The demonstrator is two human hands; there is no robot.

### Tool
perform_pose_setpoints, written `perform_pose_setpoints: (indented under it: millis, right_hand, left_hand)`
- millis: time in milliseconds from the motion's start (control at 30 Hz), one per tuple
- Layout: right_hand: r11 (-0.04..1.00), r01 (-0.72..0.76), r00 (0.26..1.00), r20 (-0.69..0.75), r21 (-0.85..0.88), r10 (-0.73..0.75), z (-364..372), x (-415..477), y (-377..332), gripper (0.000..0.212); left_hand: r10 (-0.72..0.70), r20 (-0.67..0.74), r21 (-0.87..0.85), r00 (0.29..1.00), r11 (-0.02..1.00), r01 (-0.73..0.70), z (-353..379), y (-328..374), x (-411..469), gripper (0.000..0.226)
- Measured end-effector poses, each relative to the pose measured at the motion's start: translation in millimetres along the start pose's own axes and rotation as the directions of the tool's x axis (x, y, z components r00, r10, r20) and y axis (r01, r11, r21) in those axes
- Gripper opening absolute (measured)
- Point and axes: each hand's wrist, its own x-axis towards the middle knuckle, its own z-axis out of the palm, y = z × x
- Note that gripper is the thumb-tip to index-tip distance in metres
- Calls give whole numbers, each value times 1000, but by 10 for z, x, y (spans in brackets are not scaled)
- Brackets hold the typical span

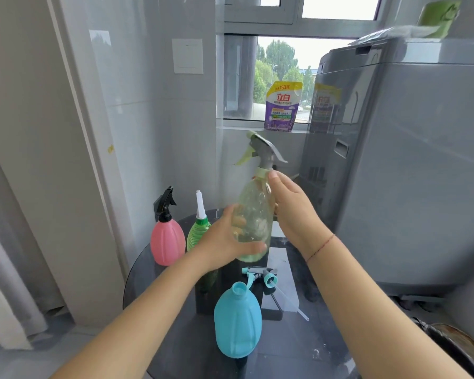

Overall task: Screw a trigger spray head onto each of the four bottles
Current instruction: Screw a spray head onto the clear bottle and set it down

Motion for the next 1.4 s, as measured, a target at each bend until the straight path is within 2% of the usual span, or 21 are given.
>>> perform_pose_setpoints:
  millis: [33, 100, 233, 300, 433, 600, 700, 900, 1000, 1033, 1100, 1167, 1200, 1300, 1400]
  right_hand:
    - [1000, 9, 999, 43, -22, -8, -43, -10, -13, 38]
    - [997, 33, 996, 88, -70, -26, -94, -16, -26, 40]
    - [992, 63, 990, 133, -114, -47, -92, -45, -43, 40]
    - [987, 70, 991, 120, -147, -53, -92, -47, -61, 41]
    - [981, 74, 995, 81, -182, -60, -72, -54, -76, 36]
    - [979, 115, 993, 40, -168, -110, 29, -91, -73, 33]
    - [976, 157, 987, -12, -149, -160, 90, -108, -61, 23]
    - [974, 173, 973, -126, -147, -192, 149, -105, 26, 34]
    - [971, 196, 957, -190, -140, -220, 175, -105, 69, 22]
    - [969, 203, 951, -206, -139, -229, 192, -106, 76, 20]
    - [970, 193, 950, -220, -151, -223, 223, -108, 82, 30]
    - [971, 169, 967, -162, -169, -197, 208, -83, 90, 31]
    - [976, 141, 984, -86, -167, -157, 169, -62, 103, 30]
    - [984, -20, 983, 177, -177, 52, -85, -3, 232, 51]
    - [955, -148, 944, 251, -259, 214, -337, -23, 518, 54]
  left_hand:
    - [-18, 105, -90, 994, 996, 28, -22, 5, -4, 86]
    - [-15, 216, -117, 976, 992, 41, -33, 25, -12, 84]
    - [7, 233, -127, 972, 992, 24, -35, 3, 24, 80]
    - [0, 238, -77, 971, 997, 19, -23, -14, 40, 83]
    - [-6, 145, 69, 989, 998, -4, 36, -51, 72, 93]
    - [64, -27, 133, 998, 989, -60, 129, -94, 88, 87]
    - [125, -113, 154, 986, 982, -107, 156, -95, 94, 83]
    - [106, -120, 196, 987, 977, -81, 176, -95, 119, 89]
    - [114, -110, 211, 987, 973, -89, 211, -37, 144, 98]
    - [132, -129, 223, 983, 969, -101, 226, -9, 151, 94]
    - [154, -189, 277, 970, 956, -98, 240, 30, 173, 80]
    - [106, -231, 283, 967, 959, -37, 208, 13, 203, 76]
    - [53, -234, 237, 971, 972, 4, 175, -12, 213, 77]
    - [-122, -156, -59, 980, 992, 115, 61, -133, 215, 80]
    - [-202, -85, -228, 976, 957, 179, 12, -306, 210, 78]
